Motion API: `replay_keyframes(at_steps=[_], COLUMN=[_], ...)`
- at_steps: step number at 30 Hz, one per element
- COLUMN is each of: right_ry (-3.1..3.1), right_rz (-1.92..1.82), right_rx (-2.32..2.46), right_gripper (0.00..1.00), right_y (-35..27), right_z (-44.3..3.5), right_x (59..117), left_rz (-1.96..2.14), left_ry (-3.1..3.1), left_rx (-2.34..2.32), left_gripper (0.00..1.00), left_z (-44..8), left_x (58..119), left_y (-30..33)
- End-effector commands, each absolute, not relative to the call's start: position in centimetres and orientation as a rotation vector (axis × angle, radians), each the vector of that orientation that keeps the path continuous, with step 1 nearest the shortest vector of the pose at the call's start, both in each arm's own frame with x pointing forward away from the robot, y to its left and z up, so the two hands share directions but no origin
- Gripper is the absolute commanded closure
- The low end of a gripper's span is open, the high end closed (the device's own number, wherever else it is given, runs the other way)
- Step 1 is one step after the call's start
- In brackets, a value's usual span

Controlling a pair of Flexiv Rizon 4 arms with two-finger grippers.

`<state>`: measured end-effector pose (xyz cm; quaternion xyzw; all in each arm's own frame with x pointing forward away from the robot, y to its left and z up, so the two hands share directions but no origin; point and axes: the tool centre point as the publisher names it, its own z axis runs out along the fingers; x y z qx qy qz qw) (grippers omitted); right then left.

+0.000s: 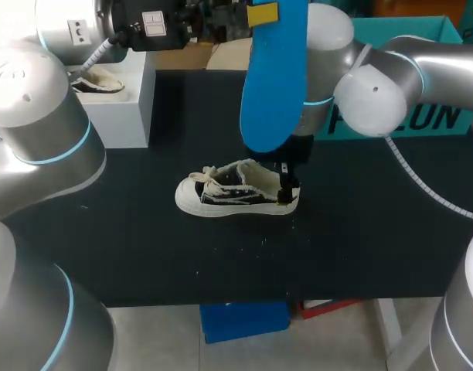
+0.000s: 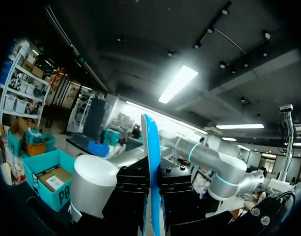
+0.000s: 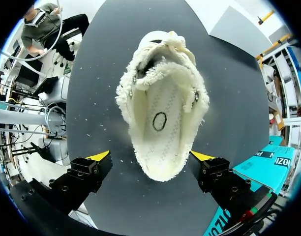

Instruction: Take the shoe out of the shoebox, open the shoe tongue, remove and reinsert the insole, then place the shoe into the shoebox

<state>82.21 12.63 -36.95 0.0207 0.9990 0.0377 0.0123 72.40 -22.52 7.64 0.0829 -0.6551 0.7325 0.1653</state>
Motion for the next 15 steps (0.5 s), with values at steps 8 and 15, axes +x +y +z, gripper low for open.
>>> replay_keyframes(at_steps=[8,15], right_ry=[3.115,3.085], right_rz=[-0.004,-0.021], right_rx=[0.086,0.123], right_gripper=[0.00,0.00], right_y=[11.7,10.7], right_z=[-37.7,-38.7], right_x=[82.5,82.9], left_rz=[2.086,2.086], left_ry=[-1.868,-1.868], left_rx=[0.238,0.238], left_gripper=[1.00,1.00], left_z=[7.6,7.6], left_x=[72.4,72.4], left_y=[-22.7,-22.7])
